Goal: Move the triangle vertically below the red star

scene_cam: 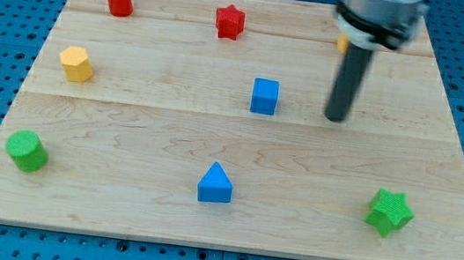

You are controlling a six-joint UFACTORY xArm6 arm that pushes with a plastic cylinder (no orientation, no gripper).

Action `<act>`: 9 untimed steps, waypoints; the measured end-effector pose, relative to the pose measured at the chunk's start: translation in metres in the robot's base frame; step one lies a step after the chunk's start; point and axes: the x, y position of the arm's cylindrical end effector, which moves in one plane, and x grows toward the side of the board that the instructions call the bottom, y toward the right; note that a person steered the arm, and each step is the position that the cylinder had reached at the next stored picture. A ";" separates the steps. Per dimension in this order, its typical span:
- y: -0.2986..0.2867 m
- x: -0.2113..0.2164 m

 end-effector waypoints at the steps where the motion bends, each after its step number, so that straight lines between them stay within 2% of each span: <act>1: -0.026 0.062; 2: -0.120 0.086; 3: -0.129 0.141; 4: -0.158 0.162; 6: -0.172 0.063; 8: -0.106 0.091; 9: -0.137 0.034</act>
